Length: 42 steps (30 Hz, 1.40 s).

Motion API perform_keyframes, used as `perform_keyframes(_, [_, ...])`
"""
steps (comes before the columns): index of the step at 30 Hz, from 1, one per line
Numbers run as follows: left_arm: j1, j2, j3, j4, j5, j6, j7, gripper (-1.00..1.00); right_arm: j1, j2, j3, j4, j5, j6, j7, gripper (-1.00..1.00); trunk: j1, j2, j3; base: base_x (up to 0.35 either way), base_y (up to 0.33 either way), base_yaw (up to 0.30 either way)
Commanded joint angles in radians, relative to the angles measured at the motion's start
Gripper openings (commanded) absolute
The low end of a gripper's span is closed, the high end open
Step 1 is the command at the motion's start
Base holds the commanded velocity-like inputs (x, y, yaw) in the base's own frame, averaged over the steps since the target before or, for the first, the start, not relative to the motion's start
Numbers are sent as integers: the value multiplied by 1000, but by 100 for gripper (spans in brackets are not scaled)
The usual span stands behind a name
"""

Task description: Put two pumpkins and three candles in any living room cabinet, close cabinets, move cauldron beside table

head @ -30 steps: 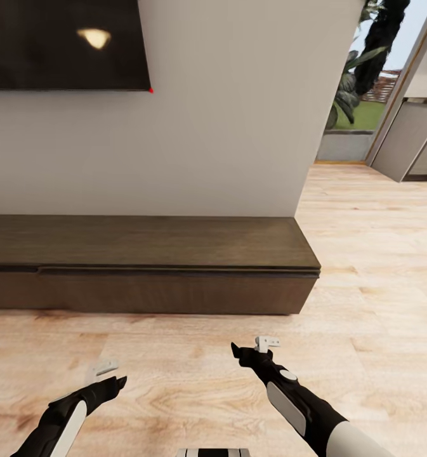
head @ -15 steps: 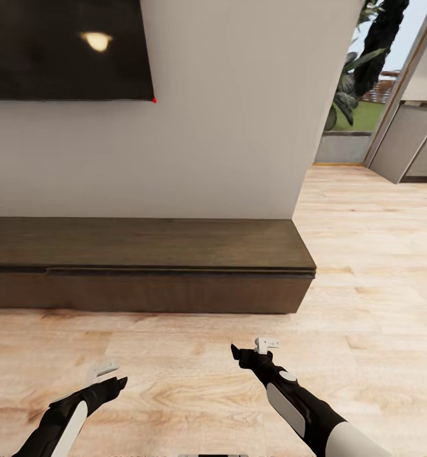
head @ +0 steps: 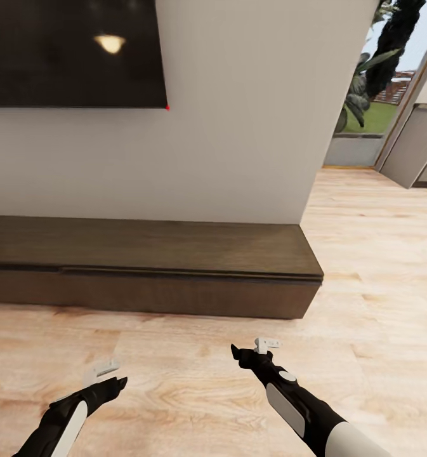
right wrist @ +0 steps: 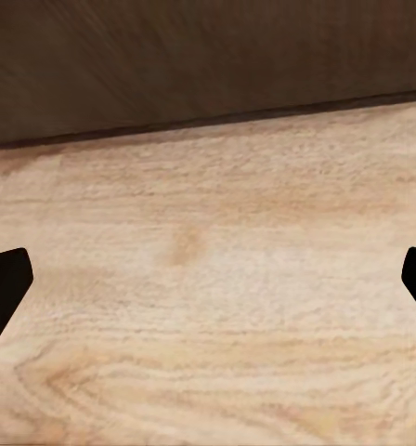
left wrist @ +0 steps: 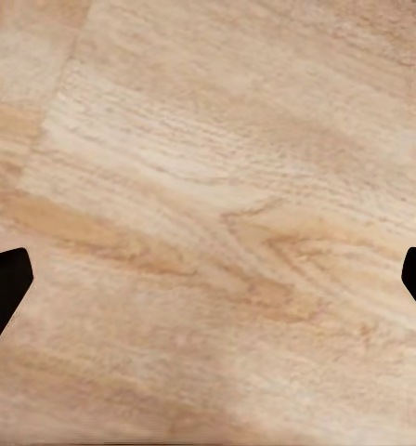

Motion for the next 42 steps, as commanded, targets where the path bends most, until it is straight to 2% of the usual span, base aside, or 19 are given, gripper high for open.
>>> perform_keyframes(1, [0, 0, 0, -1, 10, 5, 7, 100, -1, -2, 8, -2, -10, -4, -9, 100, 0, 0, -1, 0, 0, 261])
perform_keyframes(9, [0, 6, 0, 27, 2, -5, 6, 100, -1, -3, 8, -1, -11, -4, -9, 100, 0, 0, -1, 7, 36, 257])
perform_keyframes(16, [0, 9, 0, 34, 0, -7, 6, 100, -1, -3, 7, 0, -13, -4, -7, 100, 0, 0, -1, 65, 253, 50])
perform_keyframes(28, [0, 10, 0, 35, 0, -7, 4, 100, -1, -3, 8, 0, -13, -4, -3, 100, 0, 0, 2, 14, 323, -172])
perform_keyframes(42, [0, 11, 0, 35, 0, -7, 4, 100, -1, -2, 8, 0, -12, -4, -3, 100, 0, 0, 3, 0, 333, -16])
